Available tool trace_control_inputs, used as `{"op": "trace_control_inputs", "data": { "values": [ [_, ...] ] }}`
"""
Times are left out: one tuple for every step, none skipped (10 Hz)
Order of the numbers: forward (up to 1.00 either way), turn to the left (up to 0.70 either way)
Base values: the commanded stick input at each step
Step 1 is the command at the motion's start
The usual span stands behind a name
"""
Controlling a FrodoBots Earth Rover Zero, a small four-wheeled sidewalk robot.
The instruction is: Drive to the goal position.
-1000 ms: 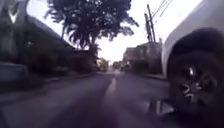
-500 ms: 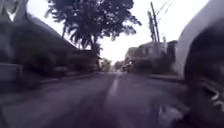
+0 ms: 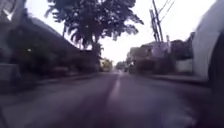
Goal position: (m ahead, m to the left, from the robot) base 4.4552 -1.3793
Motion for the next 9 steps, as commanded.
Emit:
{"op": "trace_control_inputs", "data": {
  "values": [
    [0.70,-0.35],
    [0.70,-0.35],
    [0.70,-0.35],
    [0.70,-0.35],
    [0.70,-0.35],
    [0.70,-0.35],
    [0.70,-0.35],
    [0.70,-0.35],
    [0.70,-0.35]
  ]
}}
